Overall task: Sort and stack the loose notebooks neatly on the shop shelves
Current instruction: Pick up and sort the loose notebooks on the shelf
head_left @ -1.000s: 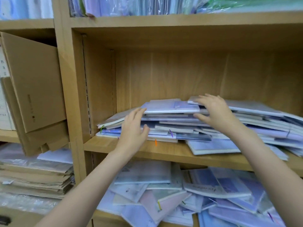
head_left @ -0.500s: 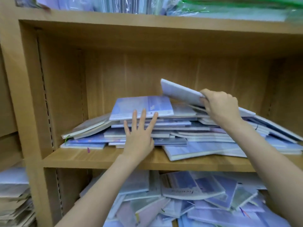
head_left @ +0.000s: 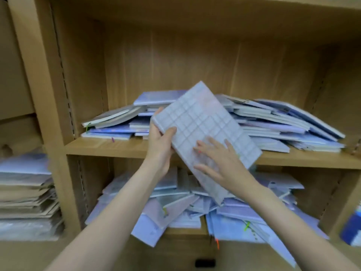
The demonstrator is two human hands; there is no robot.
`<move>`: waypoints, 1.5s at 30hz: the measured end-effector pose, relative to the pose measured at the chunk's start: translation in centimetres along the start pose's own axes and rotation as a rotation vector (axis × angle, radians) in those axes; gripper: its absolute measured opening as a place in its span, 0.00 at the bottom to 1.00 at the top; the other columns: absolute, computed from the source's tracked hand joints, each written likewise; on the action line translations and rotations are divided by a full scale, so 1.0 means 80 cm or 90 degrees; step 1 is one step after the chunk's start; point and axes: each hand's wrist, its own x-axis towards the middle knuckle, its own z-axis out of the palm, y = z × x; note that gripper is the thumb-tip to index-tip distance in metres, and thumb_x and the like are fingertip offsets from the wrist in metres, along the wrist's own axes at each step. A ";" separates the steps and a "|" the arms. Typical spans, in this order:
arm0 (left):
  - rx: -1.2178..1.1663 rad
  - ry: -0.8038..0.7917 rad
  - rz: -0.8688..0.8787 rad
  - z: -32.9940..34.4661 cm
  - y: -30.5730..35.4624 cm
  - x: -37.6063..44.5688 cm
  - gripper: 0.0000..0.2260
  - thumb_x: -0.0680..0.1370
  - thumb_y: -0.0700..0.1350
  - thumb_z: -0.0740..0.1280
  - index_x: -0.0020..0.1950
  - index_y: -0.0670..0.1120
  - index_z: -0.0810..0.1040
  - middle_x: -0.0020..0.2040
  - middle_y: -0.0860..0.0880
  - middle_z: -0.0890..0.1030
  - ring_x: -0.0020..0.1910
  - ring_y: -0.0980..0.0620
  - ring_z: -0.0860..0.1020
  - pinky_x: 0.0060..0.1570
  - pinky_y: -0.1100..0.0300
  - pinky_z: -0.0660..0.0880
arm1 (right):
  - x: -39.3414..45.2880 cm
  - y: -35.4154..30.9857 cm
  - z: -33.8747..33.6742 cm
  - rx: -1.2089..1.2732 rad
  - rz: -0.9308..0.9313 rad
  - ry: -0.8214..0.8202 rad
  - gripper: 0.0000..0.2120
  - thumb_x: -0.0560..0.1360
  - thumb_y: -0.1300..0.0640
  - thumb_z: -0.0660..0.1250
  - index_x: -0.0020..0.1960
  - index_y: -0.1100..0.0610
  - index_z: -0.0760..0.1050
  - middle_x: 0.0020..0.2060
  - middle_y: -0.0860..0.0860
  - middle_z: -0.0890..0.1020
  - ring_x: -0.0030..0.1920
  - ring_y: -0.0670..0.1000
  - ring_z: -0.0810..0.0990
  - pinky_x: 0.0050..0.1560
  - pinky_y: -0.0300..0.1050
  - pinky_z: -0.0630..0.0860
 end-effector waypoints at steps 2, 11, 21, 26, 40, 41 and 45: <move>0.034 -0.007 0.048 -0.026 0.003 -0.017 0.17 0.78 0.33 0.60 0.62 0.51 0.68 0.56 0.49 0.78 0.56 0.49 0.77 0.53 0.52 0.77 | -0.006 0.023 -0.005 0.070 0.169 -0.111 0.39 0.69 0.32 0.55 0.75 0.43 0.49 0.77 0.49 0.45 0.76 0.55 0.42 0.73 0.56 0.44; 0.068 0.168 -0.114 -0.147 -0.031 -0.096 0.09 0.79 0.39 0.63 0.58 0.49 0.73 0.57 0.43 0.80 0.53 0.43 0.80 0.51 0.44 0.77 | -0.076 -0.035 0.092 0.662 0.312 -0.148 0.43 0.69 0.47 0.72 0.73 0.38 0.48 0.68 0.41 0.65 0.66 0.45 0.69 0.57 0.44 0.75; 0.350 -0.032 -0.498 -0.216 -0.121 -0.151 0.24 0.76 0.33 0.64 0.68 0.51 0.61 0.55 0.51 0.77 0.49 0.53 0.77 0.36 0.67 0.75 | -0.101 -0.047 0.208 0.742 0.599 -0.075 0.24 0.75 0.70 0.64 0.68 0.54 0.66 0.62 0.61 0.76 0.58 0.62 0.76 0.52 0.53 0.75; 0.362 -0.071 -0.489 -0.213 -0.142 -0.148 0.26 0.75 0.30 0.62 0.68 0.52 0.64 0.53 0.52 0.77 0.52 0.53 0.76 0.39 0.68 0.75 | -0.093 -0.022 0.201 0.781 0.583 -0.128 0.25 0.75 0.68 0.66 0.68 0.53 0.66 0.60 0.56 0.77 0.57 0.59 0.77 0.52 0.54 0.77; 0.276 -0.012 -0.418 -0.213 -0.127 -0.114 0.33 0.75 0.27 0.61 0.73 0.54 0.62 0.60 0.51 0.75 0.58 0.47 0.76 0.52 0.53 0.77 | -0.087 0.003 0.184 0.952 0.515 -0.145 0.33 0.72 0.69 0.66 0.71 0.47 0.61 0.58 0.53 0.80 0.54 0.56 0.81 0.47 0.52 0.81; 0.250 0.024 -0.429 -0.214 -0.130 -0.107 0.31 0.75 0.26 0.60 0.73 0.51 0.63 0.61 0.49 0.75 0.58 0.46 0.75 0.51 0.54 0.77 | -0.084 0.000 0.187 0.960 0.525 -0.156 0.33 0.72 0.68 0.67 0.71 0.47 0.61 0.59 0.53 0.79 0.55 0.56 0.81 0.49 0.53 0.81; 0.217 0.093 -0.459 -0.219 -0.140 -0.093 0.26 0.76 0.25 0.56 0.72 0.41 0.65 0.57 0.44 0.75 0.55 0.46 0.75 0.45 0.60 0.75 | -0.099 -0.014 0.202 0.934 0.523 -0.243 0.32 0.72 0.71 0.66 0.69 0.48 0.63 0.60 0.52 0.79 0.58 0.53 0.79 0.55 0.49 0.78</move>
